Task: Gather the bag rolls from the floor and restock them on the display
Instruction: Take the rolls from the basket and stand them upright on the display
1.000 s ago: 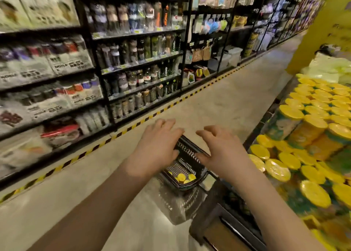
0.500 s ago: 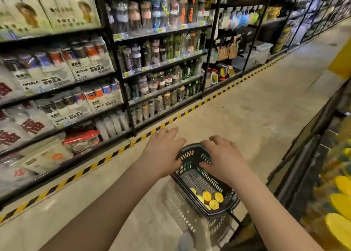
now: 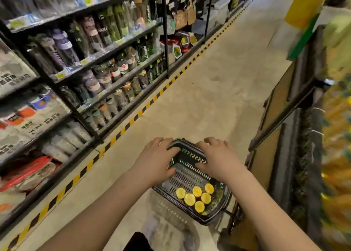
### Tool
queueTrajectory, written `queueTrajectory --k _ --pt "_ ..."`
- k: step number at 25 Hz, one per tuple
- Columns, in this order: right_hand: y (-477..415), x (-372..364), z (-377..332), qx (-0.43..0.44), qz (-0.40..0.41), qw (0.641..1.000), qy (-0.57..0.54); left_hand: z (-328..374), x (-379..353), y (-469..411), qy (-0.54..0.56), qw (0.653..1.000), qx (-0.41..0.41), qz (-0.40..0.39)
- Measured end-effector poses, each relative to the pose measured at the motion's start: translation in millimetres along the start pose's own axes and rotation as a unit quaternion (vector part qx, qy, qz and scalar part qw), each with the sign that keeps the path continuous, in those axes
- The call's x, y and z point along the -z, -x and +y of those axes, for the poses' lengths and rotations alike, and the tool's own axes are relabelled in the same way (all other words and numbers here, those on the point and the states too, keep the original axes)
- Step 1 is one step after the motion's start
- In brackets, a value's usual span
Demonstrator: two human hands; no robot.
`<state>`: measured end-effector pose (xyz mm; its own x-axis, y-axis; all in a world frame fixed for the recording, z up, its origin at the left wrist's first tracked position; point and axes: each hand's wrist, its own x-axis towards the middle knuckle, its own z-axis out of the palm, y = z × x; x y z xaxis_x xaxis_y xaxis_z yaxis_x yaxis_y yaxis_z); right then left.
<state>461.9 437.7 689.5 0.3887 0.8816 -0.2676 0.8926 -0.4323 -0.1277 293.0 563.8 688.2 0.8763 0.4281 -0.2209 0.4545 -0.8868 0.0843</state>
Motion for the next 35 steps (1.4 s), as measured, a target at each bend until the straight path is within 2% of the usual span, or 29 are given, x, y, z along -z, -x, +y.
queueTrajectory --k 3,5,9,12,15,19,23,27,31,35 --pt "-8 -28 17 -0.054 -0.029 0.998 -0.016 -11 -26 -38 0.000 0.997 -0.052 -0.050" --pt "-14 -52 26 -0.087 -0.021 0.996 -0.031 -16 -47 -64 0.003 0.993 -0.080 -0.085" --pt "-45 -126 39 -0.146 -0.047 0.985 -0.079 -33 -111 -114 0.022 0.983 -0.116 -0.141" --pt "-67 -205 51 -0.172 -0.061 0.975 -0.124 -42 -182 -149 0.045 0.977 -0.120 -0.170" --pt "-91 -314 67 -0.195 -0.087 0.965 -0.150 -46 -283 -183 0.066 0.968 -0.102 -0.220" --pt "-127 -444 87 -0.199 -0.117 0.963 -0.142 -50 -408 -217 0.068 0.963 -0.107 -0.238" --pt "-165 -529 107 -0.221 -0.149 0.958 -0.106 -54 -492 -243 0.074 0.960 -0.099 -0.251" --pt "-208 -591 124 -0.198 -0.182 0.962 -0.053 -53 -539 -258 0.076 0.955 -0.097 -0.271" --pt "-228 -626 131 -0.158 -0.244 0.957 -0.015 -60 -554 -262 0.091 0.953 -0.096 -0.271" --pt "-233 -648 133 -0.143 -0.229 0.963 0.013 -61 -569 -274 0.076 0.947 -0.068 -0.305"
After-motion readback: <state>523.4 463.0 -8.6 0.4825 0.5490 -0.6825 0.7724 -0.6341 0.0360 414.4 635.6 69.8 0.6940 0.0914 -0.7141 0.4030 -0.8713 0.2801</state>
